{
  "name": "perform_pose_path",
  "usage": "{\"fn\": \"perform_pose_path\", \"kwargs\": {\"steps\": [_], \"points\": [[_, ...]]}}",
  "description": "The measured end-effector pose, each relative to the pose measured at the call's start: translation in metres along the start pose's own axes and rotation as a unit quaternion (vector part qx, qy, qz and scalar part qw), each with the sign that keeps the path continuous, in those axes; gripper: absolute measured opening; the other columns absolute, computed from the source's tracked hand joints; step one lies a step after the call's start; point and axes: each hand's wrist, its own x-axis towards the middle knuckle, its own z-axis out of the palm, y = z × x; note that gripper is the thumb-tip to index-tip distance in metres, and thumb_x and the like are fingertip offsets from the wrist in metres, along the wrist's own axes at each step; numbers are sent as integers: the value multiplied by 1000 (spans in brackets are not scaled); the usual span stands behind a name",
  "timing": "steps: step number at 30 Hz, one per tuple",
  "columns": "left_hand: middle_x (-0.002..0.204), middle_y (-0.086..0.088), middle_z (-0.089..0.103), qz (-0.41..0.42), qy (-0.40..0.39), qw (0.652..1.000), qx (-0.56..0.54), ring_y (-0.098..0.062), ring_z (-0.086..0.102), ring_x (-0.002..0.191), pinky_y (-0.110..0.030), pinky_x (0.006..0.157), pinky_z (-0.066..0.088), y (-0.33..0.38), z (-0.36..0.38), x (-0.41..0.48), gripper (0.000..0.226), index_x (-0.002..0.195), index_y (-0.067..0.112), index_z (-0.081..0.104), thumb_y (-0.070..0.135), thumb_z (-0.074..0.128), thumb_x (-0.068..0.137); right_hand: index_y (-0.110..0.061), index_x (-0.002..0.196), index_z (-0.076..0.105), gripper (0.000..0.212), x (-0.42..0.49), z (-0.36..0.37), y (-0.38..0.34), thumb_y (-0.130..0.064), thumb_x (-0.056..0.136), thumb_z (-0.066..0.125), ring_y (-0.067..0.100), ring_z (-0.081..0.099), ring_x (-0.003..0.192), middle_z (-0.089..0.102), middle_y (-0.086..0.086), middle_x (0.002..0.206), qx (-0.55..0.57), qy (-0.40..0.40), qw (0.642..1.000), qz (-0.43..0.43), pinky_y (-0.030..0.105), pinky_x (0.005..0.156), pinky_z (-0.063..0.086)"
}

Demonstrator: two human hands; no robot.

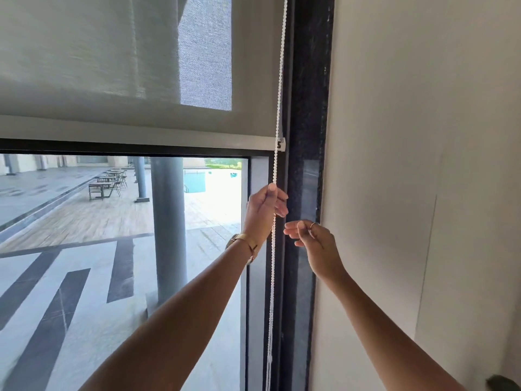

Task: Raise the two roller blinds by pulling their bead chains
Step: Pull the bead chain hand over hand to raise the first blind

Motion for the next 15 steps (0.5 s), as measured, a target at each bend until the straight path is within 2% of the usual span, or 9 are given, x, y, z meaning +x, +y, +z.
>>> {"fn": "perform_pose_path", "kwargs": {"steps": [3, 5, 7, 8, 9, 12, 15], "points": [[82, -6, 67, -24, 0, 1000, 11, 1, 64, 66, -7, 61, 48, -1, -4, -4, 34, 108, 1, 54, 25, 30, 102, -5, 104, 67, 28, 1, -13, -5, -14, 100, 41, 16, 67, 95, 71, 4, 95, -21, -18, 1000, -15, 19, 82, 51], [95, -10, 69, -1, -3, 997, 75, -8, 66, 75, -11, 63, 51, -3, -6, -6, 27, 112, 6, 49, 24, 32, 102, -4, 105, 67, 28, 2, -21, -10, -14, 99, 42, 15, 66, 95, 71, 3, 97, -51, -41, 997, -30, 14, 84, 49], [98, -12, 68, 53, -5, 984, 173, -26, 66, 78, -31, 70, 58, -3, -7, -15, 23, 112, 10, 48, 25, 35, 101, -3, 104, 67, 27, 2, -27, -18, -14, 99, 43, 13, 66, 95, 71, 2, 97, -95, -57, 992, -63, 8, 84, 48], [97, -11, 68, 76, 2, 976, 204, -30, 66, 80, -39, 73, 58, -1, -8, -20, 22, 111, 11, 49, 25, 36, 101, -4, 103, 67, 27, 1, -28, -23, -15, 99, 43, 11, 66, 94, 72, 2, 97, -118, -65, 988, -81, 6, 84, 48], [96, -8, 67, 93, 12, 971, 222, -28, 66, 81, -41, 75, 58, 2, -9, -26, 22, 109, 11, 50, 27, 37, 100, -4, 102, 67, 27, -1, -29, -27, -16, 99, 43, 11, 66, 94, 73, 4, 98, -146, -74, 982, -97, 8, 85, 49], [93, -3, 71, 125, 21, 958, 259, -17, 68, 82, -34, 73, 59, 23, -17, -45, 27, 104, 13, 56, 34, 40, 97, -9, 104, 67, 29, -13, -26, -41, -23, 100, 41, 14, 67, 96, 74, 5, 100, -245, -110, 955, -126, 26, 89, 54], [84, -1, 74, 194, -25, 912, 360, -17, 70, 70, -30, 63, 59, 48, -38, -67, 23, 101, 14, 58, 32, 44, 96, -14, 106, 65, 28, -31, -16, -55, -27, 99, 42, 13, 66, 91, 75, 3, 96, -305, -121, 934, -139, 28, 82, 55]]}}
